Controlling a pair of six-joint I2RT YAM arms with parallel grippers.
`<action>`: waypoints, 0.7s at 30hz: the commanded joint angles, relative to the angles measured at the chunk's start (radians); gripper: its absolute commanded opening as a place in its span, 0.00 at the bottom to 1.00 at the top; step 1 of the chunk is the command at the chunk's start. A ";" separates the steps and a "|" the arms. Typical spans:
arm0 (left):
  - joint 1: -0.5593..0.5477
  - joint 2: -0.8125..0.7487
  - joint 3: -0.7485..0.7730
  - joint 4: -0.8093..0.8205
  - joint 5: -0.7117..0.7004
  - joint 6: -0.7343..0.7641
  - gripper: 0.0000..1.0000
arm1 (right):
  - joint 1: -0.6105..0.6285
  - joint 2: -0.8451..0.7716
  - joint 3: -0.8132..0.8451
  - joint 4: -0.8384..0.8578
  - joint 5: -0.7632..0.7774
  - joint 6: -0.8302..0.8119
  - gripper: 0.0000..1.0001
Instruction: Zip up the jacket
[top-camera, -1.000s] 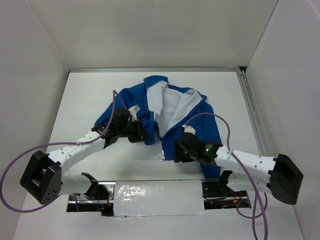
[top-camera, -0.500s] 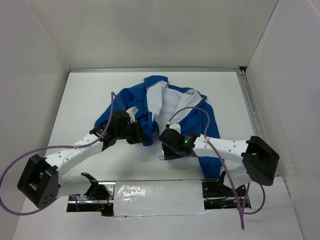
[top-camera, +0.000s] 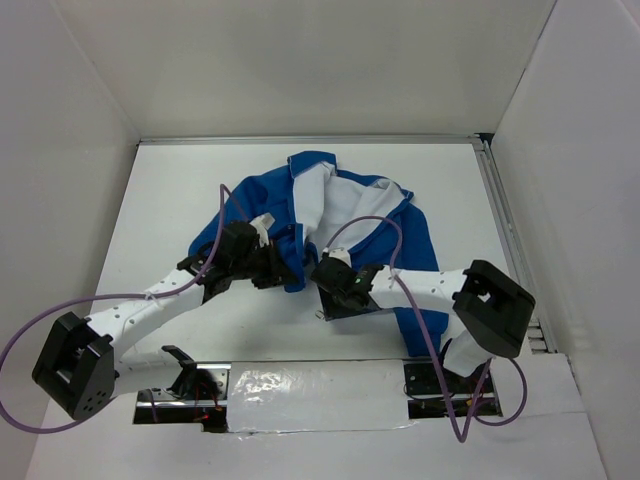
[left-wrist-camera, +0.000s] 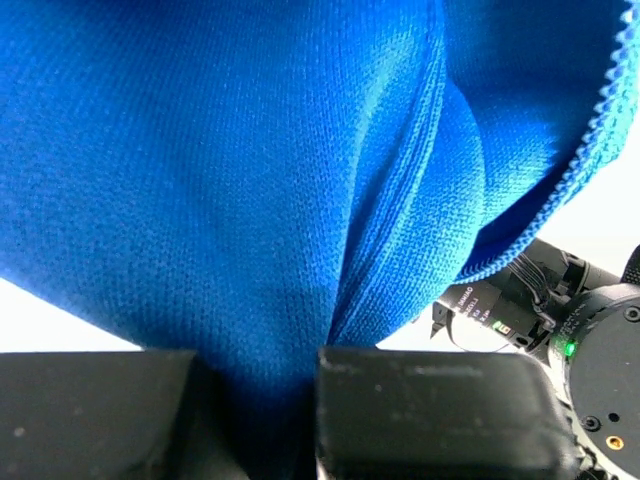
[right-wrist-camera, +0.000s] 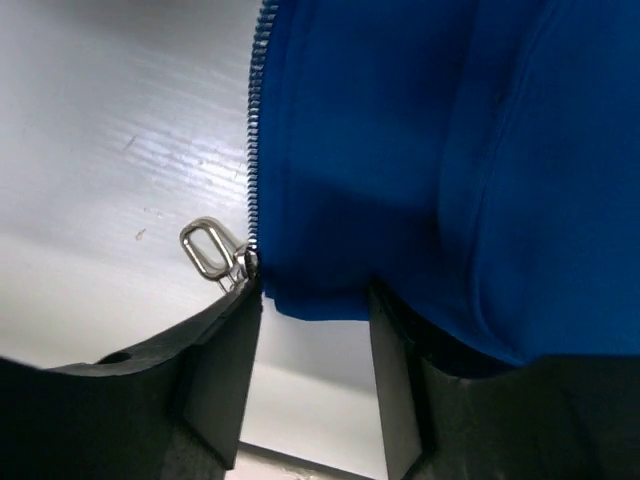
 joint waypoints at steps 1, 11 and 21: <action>-0.002 -0.035 0.001 0.004 -0.029 0.023 0.00 | 0.007 0.054 0.039 0.004 0.040 -0.001 0.53; -0.002 -0.059 0.001 -0.029 -0.083 0.025 0.00 | 0.006 0.163 0.064 0.020 0.017 -0.015 0.31; 0.012 -0.055 0.078 -0.082 -0.086 0.050 0.00 | -0.071 -0.009 0.051 0.190 -0.093 -0.051 0.00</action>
